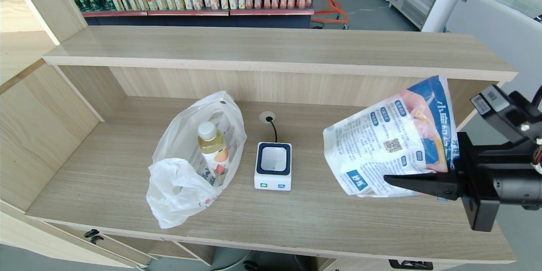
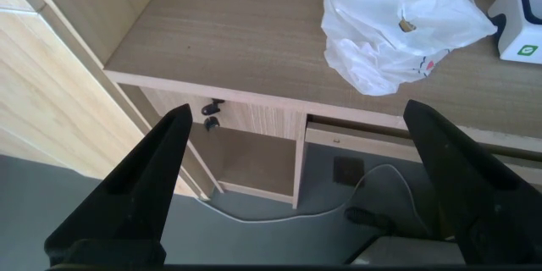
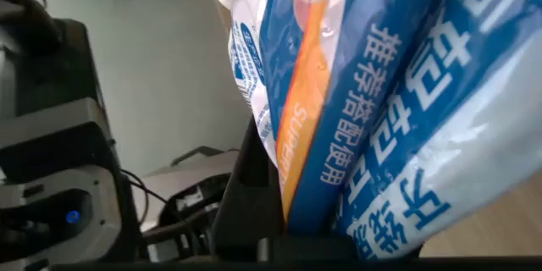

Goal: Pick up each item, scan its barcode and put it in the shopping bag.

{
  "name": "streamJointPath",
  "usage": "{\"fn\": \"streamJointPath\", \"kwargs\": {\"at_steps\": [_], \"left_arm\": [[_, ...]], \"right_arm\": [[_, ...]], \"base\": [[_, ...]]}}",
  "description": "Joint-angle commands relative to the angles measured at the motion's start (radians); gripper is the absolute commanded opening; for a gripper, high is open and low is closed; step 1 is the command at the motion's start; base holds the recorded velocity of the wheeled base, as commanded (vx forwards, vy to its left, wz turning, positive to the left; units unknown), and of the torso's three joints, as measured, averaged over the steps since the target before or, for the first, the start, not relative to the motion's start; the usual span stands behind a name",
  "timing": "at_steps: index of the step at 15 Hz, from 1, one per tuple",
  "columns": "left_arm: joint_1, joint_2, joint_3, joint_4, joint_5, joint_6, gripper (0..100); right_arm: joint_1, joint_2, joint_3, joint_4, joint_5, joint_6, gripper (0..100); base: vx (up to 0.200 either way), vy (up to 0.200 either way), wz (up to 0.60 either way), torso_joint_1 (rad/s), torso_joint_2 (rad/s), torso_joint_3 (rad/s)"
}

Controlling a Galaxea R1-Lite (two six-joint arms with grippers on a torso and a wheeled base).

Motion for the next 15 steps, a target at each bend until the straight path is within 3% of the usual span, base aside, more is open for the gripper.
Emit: {"fn": "streamJointPath", "kwargs": {"at_steps": [1, 3, 6, 9, 15], "left_arm": [[0.0, 0.0, 0.0, 0.0, 0.001, 0.0, 100], [0.0, 0.0, 0.0, 0.0, 0.001, 0.0, 100], [0.0, 0.001, 0.0, 0.0, 0.001, 0.0, 100], [0.0, 0.0, 0.0, 0.0, 0.001, 0.0, 100], [0.0, 0.001, 0.0, 0.0, 0.001, 0.003, 100]], "right_arm": [[-0.177, -0.03, 0.045, -0.003, -0.101, -0.26, 0], [-0.21, -0.076, 0.094, -0.014, -0.155, -0.358, 0], [-0.211, -0.09, 0.171, -0.135, -0.274, -0.372, 0], [-0.211, -0.032, 0.191, -0.252, -0.282, -0.43, 0], [-0.2, 0.006, 0.194, -0.287, -0.248, -0.438, 0]], "base": [[0.0, 0.0, 0.0, 0.0, 0.0, 0.0], [0.0, 0.0, 0.0, 0.0, 0.0, 0.0], [0.0, 0.0, 0.0, 0.0, 0.0, 0.0], [0.0, 0.0, 0.0, 0.0, 0.0, 0.0], [0.0, 0.033, 0.0, 0.0, 0.0, 0.0]]}}
